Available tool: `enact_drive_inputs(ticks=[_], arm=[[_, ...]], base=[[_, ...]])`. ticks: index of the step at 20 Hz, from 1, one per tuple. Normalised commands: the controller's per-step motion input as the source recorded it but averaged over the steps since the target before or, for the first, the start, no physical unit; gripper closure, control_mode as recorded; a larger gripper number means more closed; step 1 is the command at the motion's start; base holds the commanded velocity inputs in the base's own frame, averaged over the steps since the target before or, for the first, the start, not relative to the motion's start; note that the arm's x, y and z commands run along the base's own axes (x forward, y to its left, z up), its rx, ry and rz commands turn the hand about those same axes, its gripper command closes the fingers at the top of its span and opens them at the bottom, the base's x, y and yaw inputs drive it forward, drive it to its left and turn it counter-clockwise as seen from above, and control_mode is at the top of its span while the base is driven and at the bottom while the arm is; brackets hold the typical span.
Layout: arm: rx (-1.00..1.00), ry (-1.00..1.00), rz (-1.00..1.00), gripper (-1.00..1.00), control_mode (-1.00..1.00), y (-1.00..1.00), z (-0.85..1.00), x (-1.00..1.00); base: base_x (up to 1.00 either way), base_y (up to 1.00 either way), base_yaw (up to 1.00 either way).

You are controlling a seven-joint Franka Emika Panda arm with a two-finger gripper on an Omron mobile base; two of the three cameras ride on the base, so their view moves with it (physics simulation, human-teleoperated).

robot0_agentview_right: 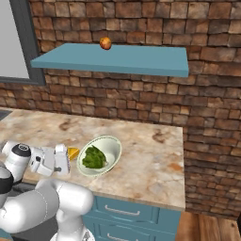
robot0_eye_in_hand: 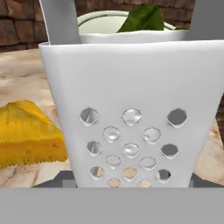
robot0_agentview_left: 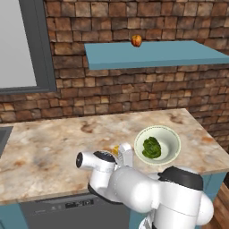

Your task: Pick the cheese from the fridge and the cheese grater from the cabinet and place them next to the salad bowl.

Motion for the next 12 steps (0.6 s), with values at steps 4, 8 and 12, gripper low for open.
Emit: enact_drive_inputs(ticks=[4,8,12], arm=[[0.00,-0.07,0.05,1.00,-1.00,-0.20,-0.23,0.09],[0.00,-0.02,0.06,1.00,-1.00,-0.19,-0.24,0.13],[0.00,-0.02,0.07,1.00,-1.00,-0.17,-0.24,0.12]], base=[[0.00,0.00,0.00],[0.00,0.00,0.00],[0.00,0.00,0.00]])
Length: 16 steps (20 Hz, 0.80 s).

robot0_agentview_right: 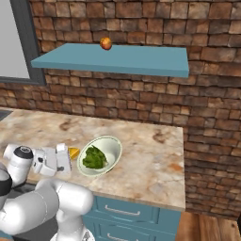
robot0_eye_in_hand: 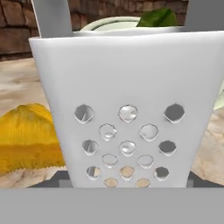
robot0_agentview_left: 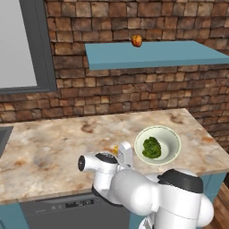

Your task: Pick the cheese from the fridge and the cheese grater from the cabinet and place them next to the salad bowl.

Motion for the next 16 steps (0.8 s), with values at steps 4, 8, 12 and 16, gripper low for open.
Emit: enact_drive_inputs(ticks=[4,8,12,16], arm=[[0.00,-0.03,0.08,1.00,-1.00,-0.14,-0.30,0.03],[0.00,-0.03,0.05,-1.00,-1.00,-0.01,-0.30,0.00],[0.00,-0.07,0.01,-1.00,-1.00,-0.02,-0.07,0.00],[0.01,-0.01,0.00,-1.00,-1.00,-0.02,-0.06,0.00]], base=[[0.00,0.00,0.00],[0.00,0.00,0.00],[0.00,0.00,0.00],[0.00,0.00,0.00]])
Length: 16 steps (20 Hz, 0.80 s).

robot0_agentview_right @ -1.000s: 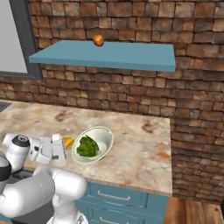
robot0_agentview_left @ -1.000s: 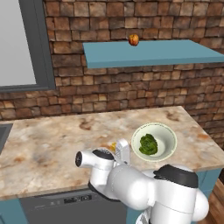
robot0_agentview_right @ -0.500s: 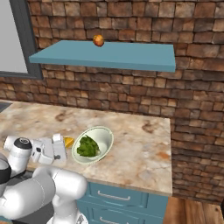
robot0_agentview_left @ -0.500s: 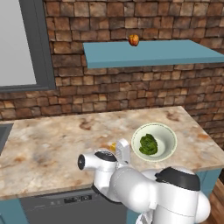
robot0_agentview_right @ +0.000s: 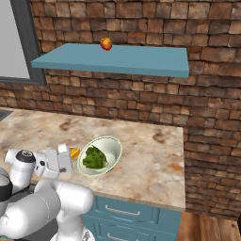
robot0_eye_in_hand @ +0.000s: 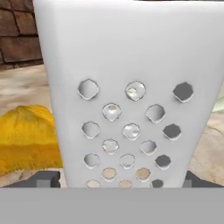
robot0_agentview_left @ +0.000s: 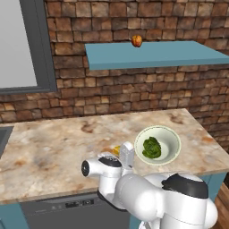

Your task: Pick the cheese from the fridge and the cheese grater from the cabinet and place them next to the salad bowl.

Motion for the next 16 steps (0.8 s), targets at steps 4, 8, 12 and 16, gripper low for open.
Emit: enact_drive_inputs(ticks=[4,8,12,16], arm=[[0.00,0.00,0.00,-1.00,-1.00,0.00,-0.11,0.00],[0.00,0.00,0.00,-1.00,-1.00,0.04,-0.05,0.00],[0.00,0.00,0.00,-1.00,-1.00,0.06,0.00,0.00],[0.00,0.00,0.00,-1.00,-1.00,0.12,0.00,0.00]], base=[[0.00,0.00,0.00],[0.00,0.00,0.00],[0.00,0.00,0.00],[0.00,0.00,0.00]])
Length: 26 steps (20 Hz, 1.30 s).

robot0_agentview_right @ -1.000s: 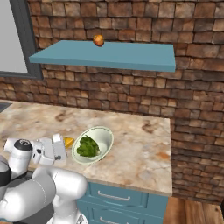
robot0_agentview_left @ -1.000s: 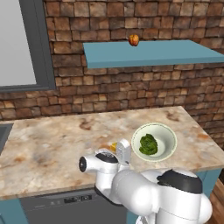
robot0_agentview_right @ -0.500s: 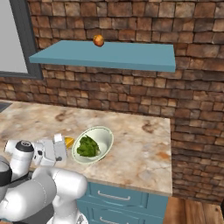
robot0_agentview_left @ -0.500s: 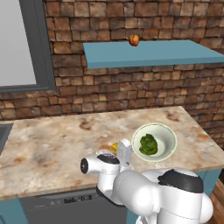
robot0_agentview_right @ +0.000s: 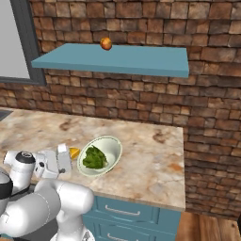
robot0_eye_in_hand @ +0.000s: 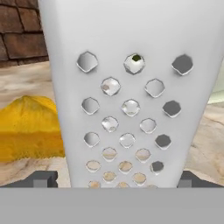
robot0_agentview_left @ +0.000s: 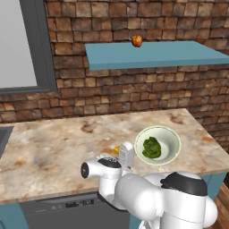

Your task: Pick the cheese from the fridge and the cheese grater from the cabinet and place them next to the salad bowl.

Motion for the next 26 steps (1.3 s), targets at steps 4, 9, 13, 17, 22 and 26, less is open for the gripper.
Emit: enact_drive_inputs(ticks=[4,9,13,17,22,26], arm=[[0.00,0.00,0.00,-1.00,-1.00,0.13,0.00,-0.08],[0.00,0.00,0.00,-1.00,-1.00,0.08,0.00,0.00],[0.00,-0.01,0.00,-1.00,-1.00,0.16,0.00,-0.05],[0.00,0.00,0.00,-1.00,-1.00,0.11,0.00,-0.01],[0.00,-0.02,0.00,-1.00,-1.00,0.13,0.02,-0.04],[0.00,0.08,0.00,-1.00,-1.00,0.04,0.19,-0.21]], base=[[0.00,0.00,0.00],[0.00,0.00,0.00],[0.00,0.00,0.00],[0.00,0.00,0.00],[0.00,0.00,0.00],[0.00,0.00,0.00]])
